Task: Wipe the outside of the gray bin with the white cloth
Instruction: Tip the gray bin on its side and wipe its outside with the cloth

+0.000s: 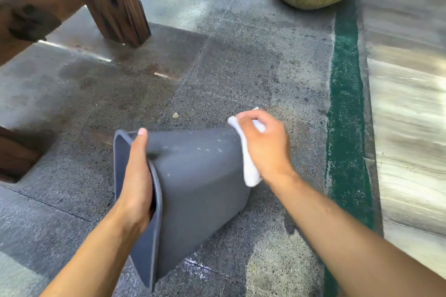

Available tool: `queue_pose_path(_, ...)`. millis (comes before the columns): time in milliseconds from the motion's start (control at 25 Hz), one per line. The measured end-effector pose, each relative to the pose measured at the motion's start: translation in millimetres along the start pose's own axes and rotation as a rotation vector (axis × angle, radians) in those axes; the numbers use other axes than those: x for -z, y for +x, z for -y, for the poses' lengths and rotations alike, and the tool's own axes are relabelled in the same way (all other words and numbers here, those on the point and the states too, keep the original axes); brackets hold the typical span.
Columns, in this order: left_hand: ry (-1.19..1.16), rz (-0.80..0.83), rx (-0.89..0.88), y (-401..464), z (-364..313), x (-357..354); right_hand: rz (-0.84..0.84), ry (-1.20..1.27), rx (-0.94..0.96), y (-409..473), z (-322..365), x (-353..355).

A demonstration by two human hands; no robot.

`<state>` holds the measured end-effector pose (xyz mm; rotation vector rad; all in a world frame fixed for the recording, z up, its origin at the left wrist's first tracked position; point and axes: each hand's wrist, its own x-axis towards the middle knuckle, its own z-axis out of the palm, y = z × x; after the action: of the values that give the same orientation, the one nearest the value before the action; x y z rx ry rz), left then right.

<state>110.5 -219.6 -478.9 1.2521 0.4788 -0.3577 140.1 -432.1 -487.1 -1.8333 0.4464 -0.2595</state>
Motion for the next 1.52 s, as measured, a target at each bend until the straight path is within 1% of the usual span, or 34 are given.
queue_pose_path(120, -0.133, 0.074, 0.089, -2, 0, -4, 0.1, -0.008, 0.118, -33, 12, -23)
queue_pose_path(240, -0.225, 0.132, 0.126, -3, -3, -8, 0.165, -0.048, 0.16, -53, 21, -39)
queue_pose_path(400, -0.31, 0.177, 0.128, -7, -2, -17, 0.166, -0.12, 0.23, -73, 33, -50)
queue_pose_path(520, -0.347, 0.141, 0.102, -7, 4, -23, 0.176, -0.161, 0.202, -81, 40, -58)
queue_pose_path(640, -0.348, 0.115, 0.076, -7, 6, -26, 0.194, -0.271, 0.191, -81, 43, -62)
queue_pose_path(720, -0.336, 0.112, 0.078, -9, 6, -25, 0.204, -0.301, 0.176, -78, 41, -61)
queue_pose_path(840, -0.291, 0.098, 0.095, -11, 6, -20, 0.231, -0.325, 0.127, -73, 37, -62)
queue_pose_path(960, -0.275, 0.089, 0.102, -11, 5, -17, 0.228, -0.337, 0.134, -73, 33, -64)
queue_pose_path(1160, -0.251, 0.13, 0.108, -13, 3, -14, 0.211, -0.365, 0.151, -65, 22, -64)
queue_pose_path(1520, -0.213, 0.085, 0.108, -12, 2, -9, 0.16, -0.388, 0.098, -42, -11, -53)
